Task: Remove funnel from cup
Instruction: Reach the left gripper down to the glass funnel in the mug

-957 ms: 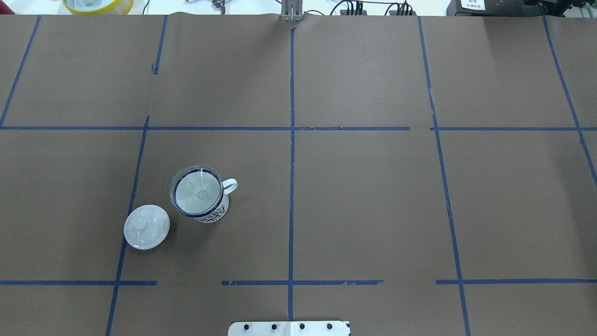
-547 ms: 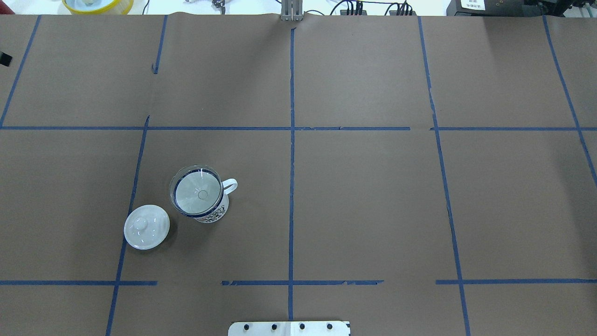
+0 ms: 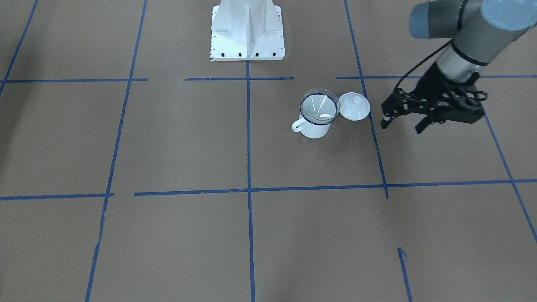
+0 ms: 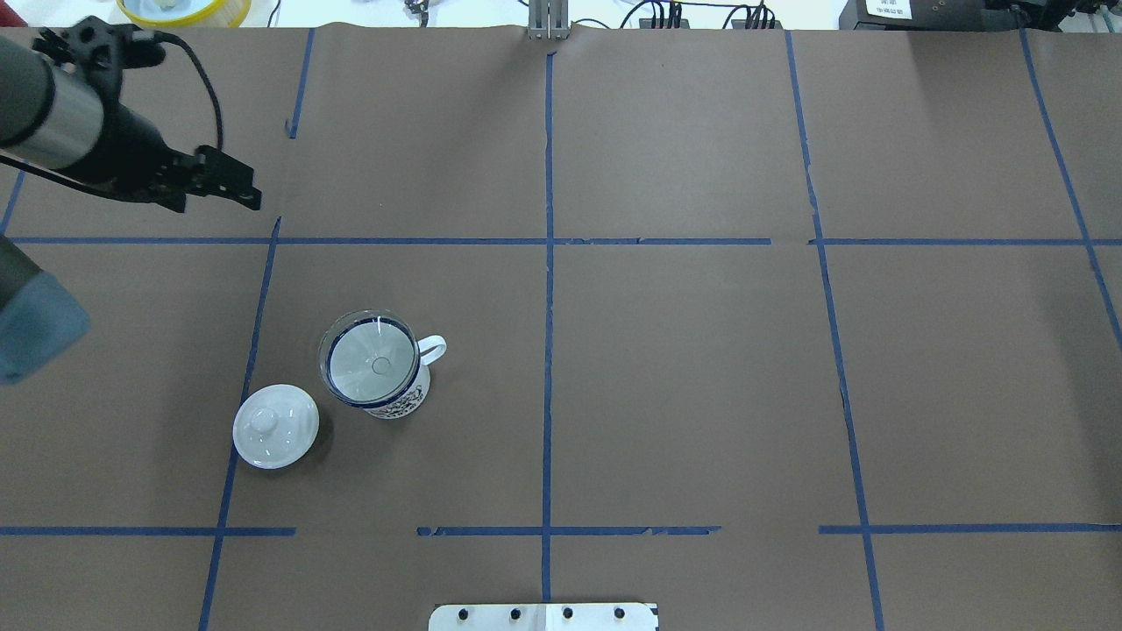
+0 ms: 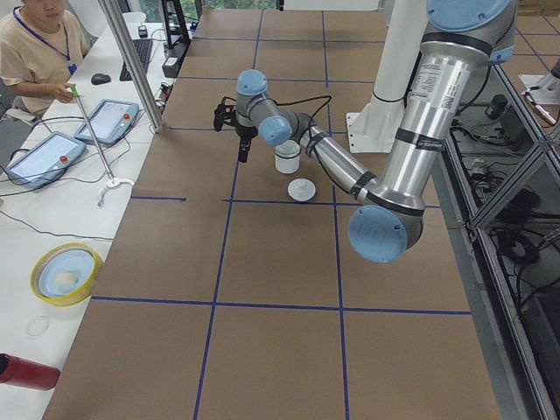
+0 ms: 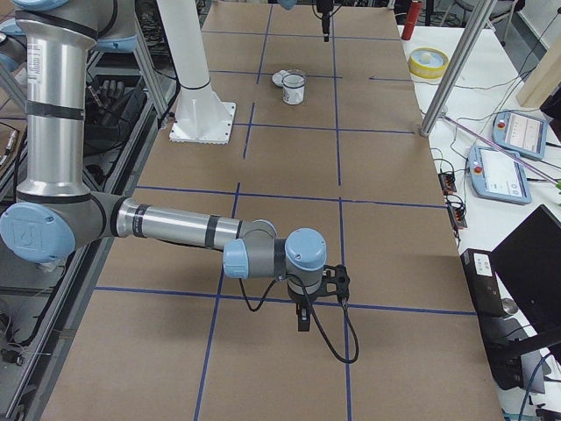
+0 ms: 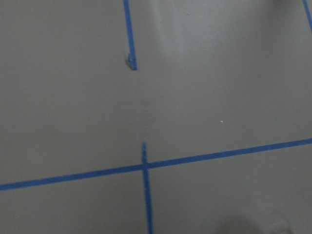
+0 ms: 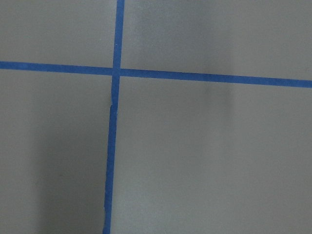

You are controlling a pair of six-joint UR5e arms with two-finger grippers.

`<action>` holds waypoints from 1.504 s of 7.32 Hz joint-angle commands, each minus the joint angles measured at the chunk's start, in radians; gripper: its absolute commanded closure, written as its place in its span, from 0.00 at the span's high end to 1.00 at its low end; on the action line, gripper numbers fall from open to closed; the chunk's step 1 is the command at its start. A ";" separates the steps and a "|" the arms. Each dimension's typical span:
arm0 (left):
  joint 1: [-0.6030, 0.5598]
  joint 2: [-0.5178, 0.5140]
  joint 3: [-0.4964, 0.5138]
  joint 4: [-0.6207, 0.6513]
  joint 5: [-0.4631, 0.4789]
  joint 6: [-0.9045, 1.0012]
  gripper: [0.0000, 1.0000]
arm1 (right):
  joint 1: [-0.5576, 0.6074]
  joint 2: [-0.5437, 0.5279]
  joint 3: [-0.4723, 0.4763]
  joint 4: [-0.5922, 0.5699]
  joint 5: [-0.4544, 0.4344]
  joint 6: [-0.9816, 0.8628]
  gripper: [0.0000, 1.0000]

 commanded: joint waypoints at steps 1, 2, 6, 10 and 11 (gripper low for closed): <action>0.170 -0.157 -0.010 0.195 0.126 -0.174 1.00 | 0.000 0.000 0.000 0.000 0.000 0.000 1.00; 0.229 -0.176 -0.010 0.221 0.169 -0.241 1.00 | 0.000 0.000 0.000 0.000 0.000 0.000 1.00; 0.359 -0.184 0.007 0.222 0.265 -0.305 0.87 | 0.000 0.000 0.000 0.000 0.000 0.000 1.00; 0.370 -0.183 0.007 0.222 0.263 -0.306 0.15 | 0.000 0.000 0.000 0.000 0.000 0.000 1.00; 0.370 -0.183 0.009 0.222 0.263 -0.306 0.14 | 0.000 0.000 0.000 0.000 0.000 0.000 1.00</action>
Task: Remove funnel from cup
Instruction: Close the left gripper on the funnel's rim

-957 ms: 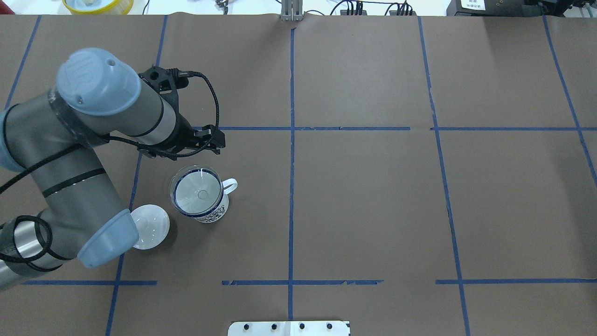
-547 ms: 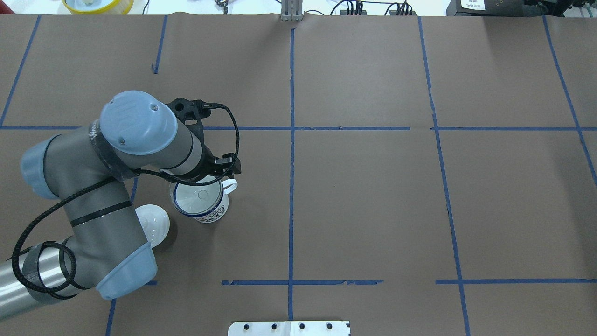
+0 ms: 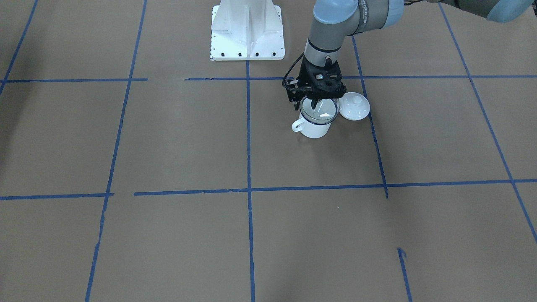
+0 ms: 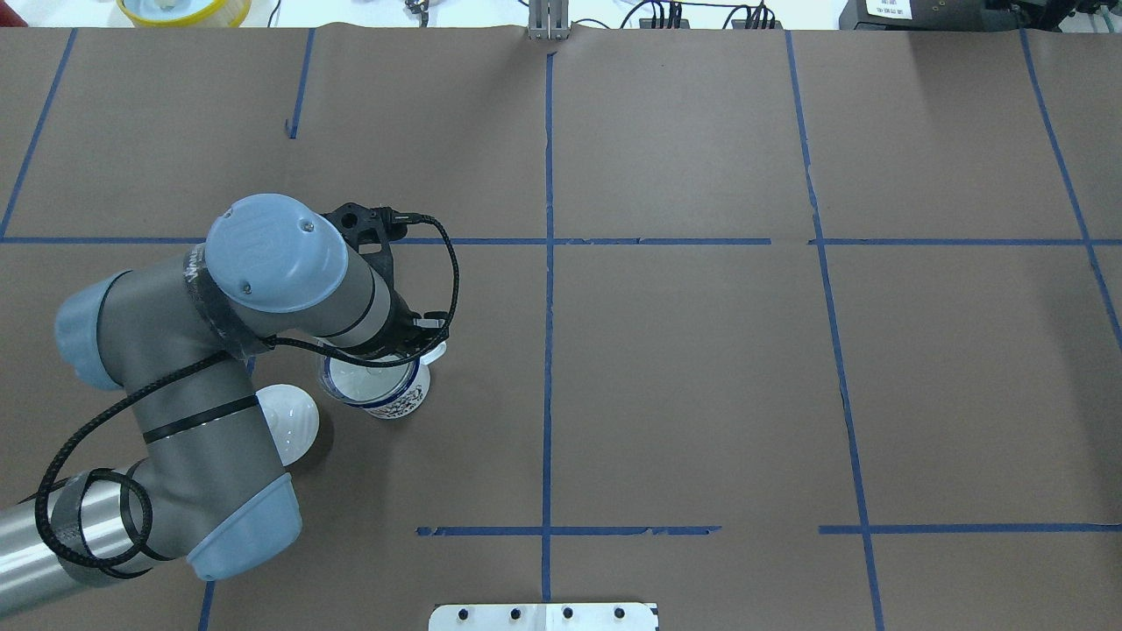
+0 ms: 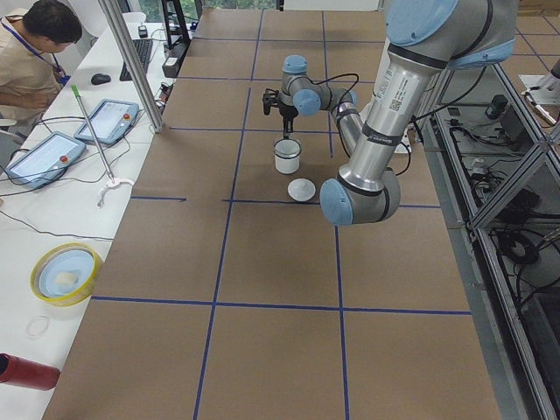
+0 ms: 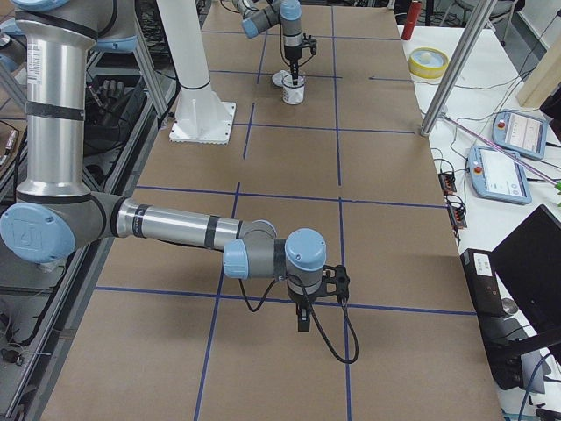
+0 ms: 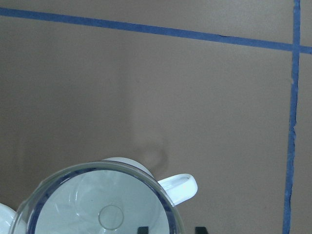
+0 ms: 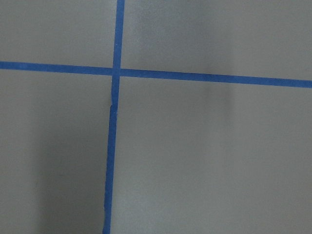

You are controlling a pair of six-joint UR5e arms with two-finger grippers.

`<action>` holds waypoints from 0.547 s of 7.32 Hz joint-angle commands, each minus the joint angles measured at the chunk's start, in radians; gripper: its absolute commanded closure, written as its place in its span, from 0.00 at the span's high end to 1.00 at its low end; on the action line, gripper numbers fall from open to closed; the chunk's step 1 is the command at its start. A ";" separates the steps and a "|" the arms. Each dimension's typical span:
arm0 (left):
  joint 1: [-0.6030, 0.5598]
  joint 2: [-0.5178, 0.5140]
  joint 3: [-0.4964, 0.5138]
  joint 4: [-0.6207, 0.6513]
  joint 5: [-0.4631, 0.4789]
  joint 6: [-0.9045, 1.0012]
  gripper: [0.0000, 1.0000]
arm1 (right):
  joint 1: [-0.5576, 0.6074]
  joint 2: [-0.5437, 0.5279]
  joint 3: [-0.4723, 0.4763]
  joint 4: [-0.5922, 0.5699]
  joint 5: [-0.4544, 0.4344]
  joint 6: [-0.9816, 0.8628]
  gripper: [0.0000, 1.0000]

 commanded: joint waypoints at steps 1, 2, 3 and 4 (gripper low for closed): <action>0.001 -0.001 0.001 0.000 0.000 0.000 0.14 | 0.000 0.000 0.000 0.000 0.000 0.000 1.00; 0.002 -0.001 0.000 0.000 0.000 0.000 0.05 | 0.000 0.000 0.000 0.000 0.000 0.000 1.00; 0.001 0.000 -0.004 0.002 0.000 0.000 0.00 | 0.000 0.000 0.000 0.000 0.000 0.000 1.00; -0.004 0.002 -0.019 0.014 -0.001 0.001 0.00 | 0.000 0.000 0.000 0.000 0.000 0.000 1.00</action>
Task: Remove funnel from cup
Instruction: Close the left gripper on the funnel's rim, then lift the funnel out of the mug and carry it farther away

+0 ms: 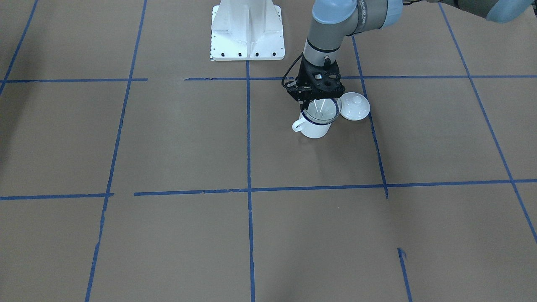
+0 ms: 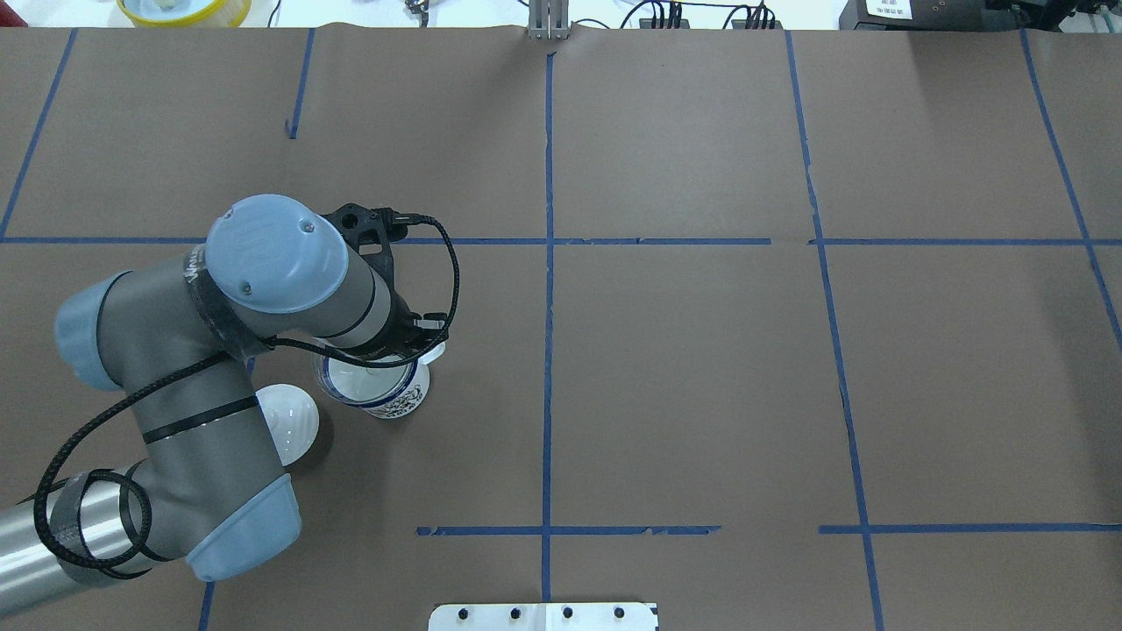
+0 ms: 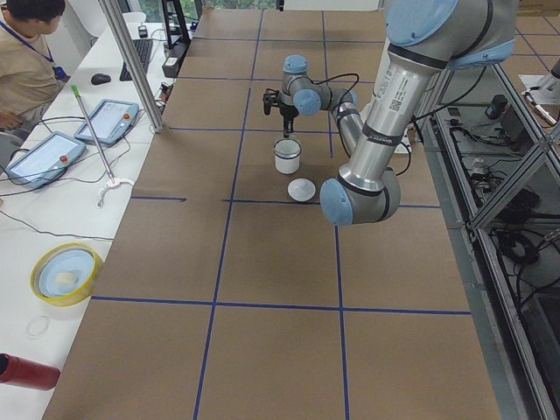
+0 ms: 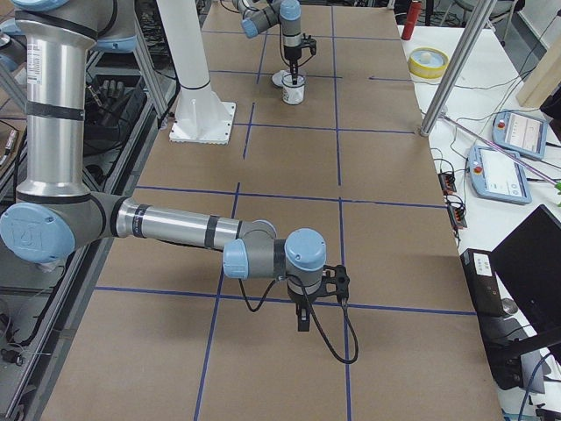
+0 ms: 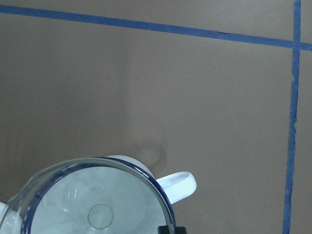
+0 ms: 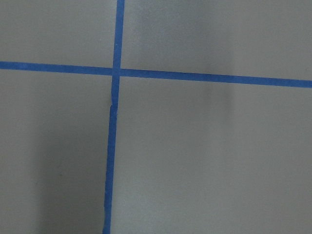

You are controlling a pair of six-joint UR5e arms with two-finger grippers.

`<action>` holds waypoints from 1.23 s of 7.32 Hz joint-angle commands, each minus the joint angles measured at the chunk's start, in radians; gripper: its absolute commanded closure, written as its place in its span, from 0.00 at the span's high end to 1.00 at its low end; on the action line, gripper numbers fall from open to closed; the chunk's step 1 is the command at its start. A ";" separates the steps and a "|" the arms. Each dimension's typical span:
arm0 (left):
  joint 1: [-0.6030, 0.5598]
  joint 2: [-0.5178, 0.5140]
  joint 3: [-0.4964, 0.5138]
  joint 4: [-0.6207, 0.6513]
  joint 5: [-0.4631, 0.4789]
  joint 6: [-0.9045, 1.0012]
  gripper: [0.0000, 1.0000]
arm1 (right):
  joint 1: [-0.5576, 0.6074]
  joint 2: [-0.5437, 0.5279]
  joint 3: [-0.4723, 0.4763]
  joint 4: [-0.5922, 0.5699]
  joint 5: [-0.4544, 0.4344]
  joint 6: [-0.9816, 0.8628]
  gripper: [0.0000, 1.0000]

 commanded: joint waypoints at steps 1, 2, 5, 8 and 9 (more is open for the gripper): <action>-0.014 0.000 -0.058 0.057 -0.003 0.006 0.00 | 0.000 0.000 0.000 0.000 0.000 0.000 1.00; -0.071 -0.006 -0.150 0.156 -0.009 0.012 0.00 | 0.000 0.000 0.000 0.000 0.000 0.000 1.00; -0.201 -0.021 -0.208 0.187 0.008 -0.142 0.00 | 0.000 0.000 0.000 0.000 0.000 0.000 1.00; -0.231 -0.011 0.116 -0.393 0.292 -0.630 0.00 | 0.000 0.000 0.000 0.000 0.000 0.000 1.00; -0.228 -0.014 0.240 -0.541 0.362 -0.726 0.00 | 0.000 0.000 0.000 0.000 0.000 0.000 1.00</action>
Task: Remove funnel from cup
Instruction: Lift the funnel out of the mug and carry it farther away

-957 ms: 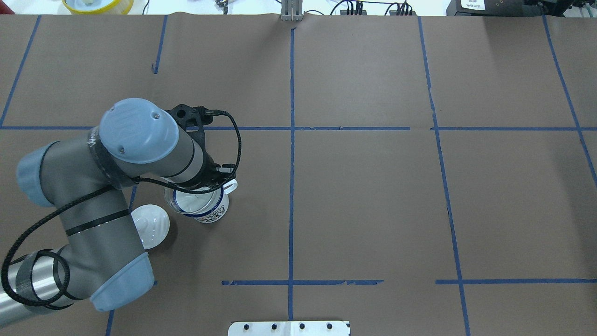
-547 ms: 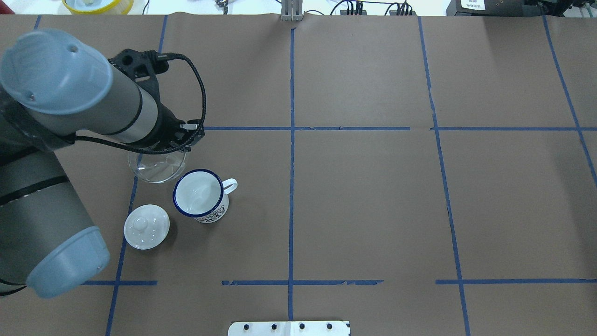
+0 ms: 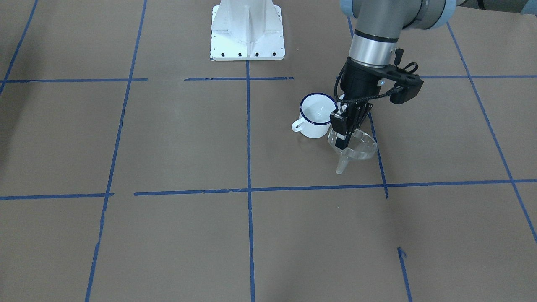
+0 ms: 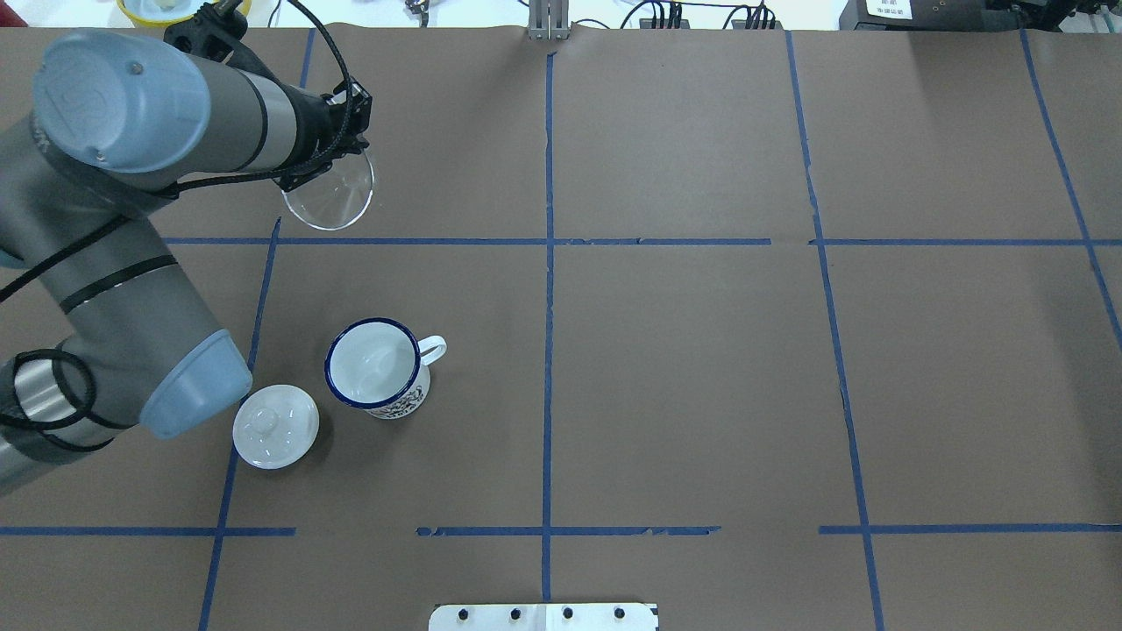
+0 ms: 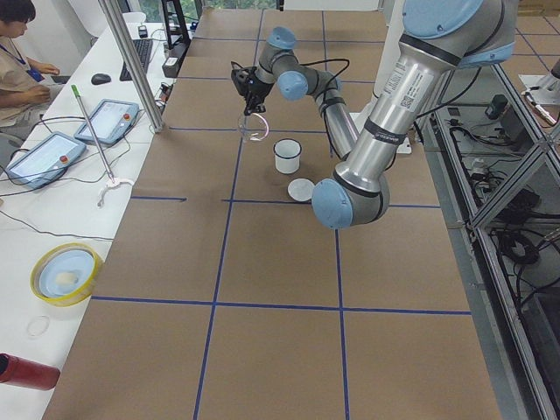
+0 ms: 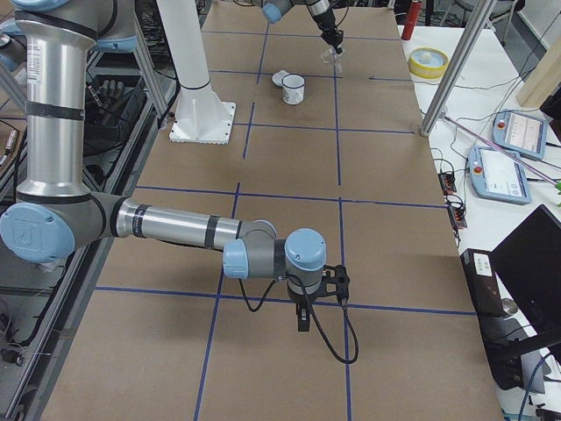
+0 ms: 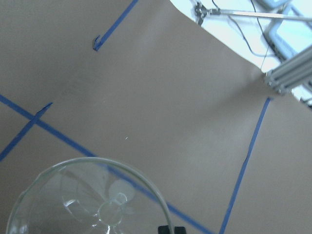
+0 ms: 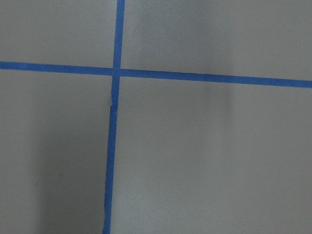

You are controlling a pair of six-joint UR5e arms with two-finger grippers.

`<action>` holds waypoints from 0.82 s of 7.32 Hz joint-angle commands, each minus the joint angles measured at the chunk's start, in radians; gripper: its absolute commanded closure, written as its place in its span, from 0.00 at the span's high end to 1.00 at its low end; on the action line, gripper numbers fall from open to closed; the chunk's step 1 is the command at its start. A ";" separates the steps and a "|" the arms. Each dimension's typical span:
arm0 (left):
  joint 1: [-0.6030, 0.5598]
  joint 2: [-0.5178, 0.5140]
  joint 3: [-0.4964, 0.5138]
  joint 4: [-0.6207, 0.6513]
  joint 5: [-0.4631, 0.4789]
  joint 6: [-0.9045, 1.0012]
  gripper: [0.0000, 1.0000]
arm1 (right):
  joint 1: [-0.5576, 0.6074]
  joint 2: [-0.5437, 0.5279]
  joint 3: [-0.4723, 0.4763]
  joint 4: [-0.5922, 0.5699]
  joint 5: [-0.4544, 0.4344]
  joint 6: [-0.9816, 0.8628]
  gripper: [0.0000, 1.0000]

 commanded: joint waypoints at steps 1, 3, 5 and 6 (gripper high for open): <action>0.003 -0.020 0.297 -0.339 0.161 -0.205 0.00 | 0.000 0.000 0.000 0.000 0.000 0.000 1.00; 0.001 -0.079 0.477 -0.423 0.261 -0.245 0.00 | 0.000 0.000 0.000 0.000 0.000 0.000 1.00; 0.003 -0.087 0.519 -0.423 0.263 -0.253 0.00 | 0.000 0.000 0.000 0.000 0.000 0.000 1.00; 0.004 -0.095 0.542 -0.425 0.263 -0.253 0.07 | 0.000 0.000 0.000 0.000 0.000 0.000 1.00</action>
